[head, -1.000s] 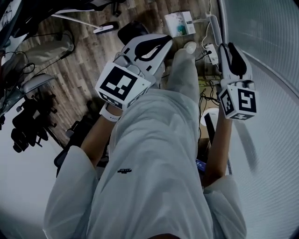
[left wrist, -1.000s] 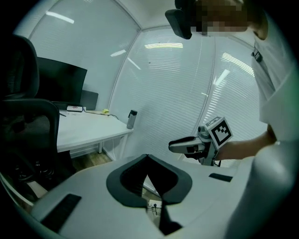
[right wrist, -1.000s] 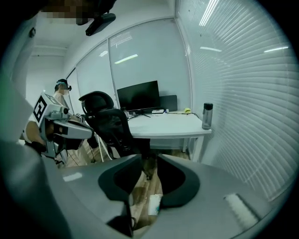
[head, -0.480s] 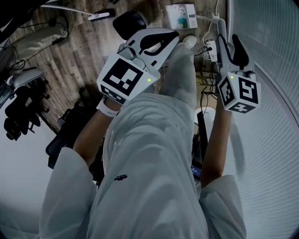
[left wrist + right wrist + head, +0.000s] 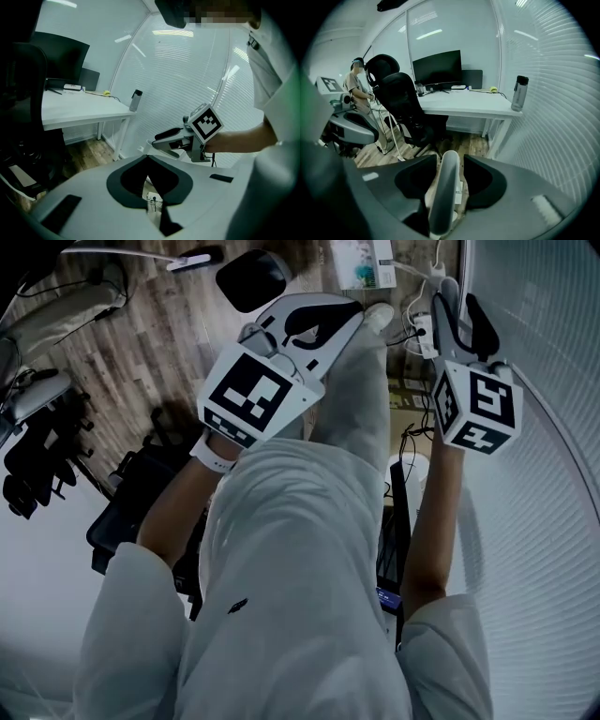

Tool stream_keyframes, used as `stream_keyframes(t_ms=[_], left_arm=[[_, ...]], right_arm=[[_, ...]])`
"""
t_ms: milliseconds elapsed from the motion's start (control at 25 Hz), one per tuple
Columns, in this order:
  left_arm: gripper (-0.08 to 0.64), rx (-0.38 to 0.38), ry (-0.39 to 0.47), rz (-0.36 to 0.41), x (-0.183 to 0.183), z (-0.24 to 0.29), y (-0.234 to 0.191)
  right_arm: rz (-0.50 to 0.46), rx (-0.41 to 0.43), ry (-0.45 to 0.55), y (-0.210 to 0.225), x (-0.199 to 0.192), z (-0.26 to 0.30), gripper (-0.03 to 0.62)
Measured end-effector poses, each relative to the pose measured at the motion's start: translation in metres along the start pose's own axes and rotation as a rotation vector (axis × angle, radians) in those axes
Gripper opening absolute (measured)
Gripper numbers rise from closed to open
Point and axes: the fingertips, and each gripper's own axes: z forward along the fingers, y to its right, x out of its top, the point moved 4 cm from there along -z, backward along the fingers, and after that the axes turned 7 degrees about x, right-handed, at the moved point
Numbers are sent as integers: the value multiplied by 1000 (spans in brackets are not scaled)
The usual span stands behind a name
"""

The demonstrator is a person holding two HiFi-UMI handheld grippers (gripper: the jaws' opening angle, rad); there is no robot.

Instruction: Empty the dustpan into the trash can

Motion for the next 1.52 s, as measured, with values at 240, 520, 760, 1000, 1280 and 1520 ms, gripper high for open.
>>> stream_keyframes(t_ms=[240,520,760,1000,1280,1520], left_arm=[[8,24,-9,-28,-12,22,-5],[8,44,-8,-79,-29,53,-11],[8,39,-11,-80,-32,70,-12],[8,34,-11,-68,-34,82,-16],[8,-2,-18,-64,-38,98,-7],[10,-23,8,-92,-51,122,-12]], right_arm=[[5,31,-75,2,-8,19,179],[2,25,-101,10,-9,36,161],[13,0,-130,19,-18,43,143],[20,-26,-117,23,-17,36,133],[5,-26,-129,10,-19,33,133],[9,-31,-122,18,-25,30,133]])
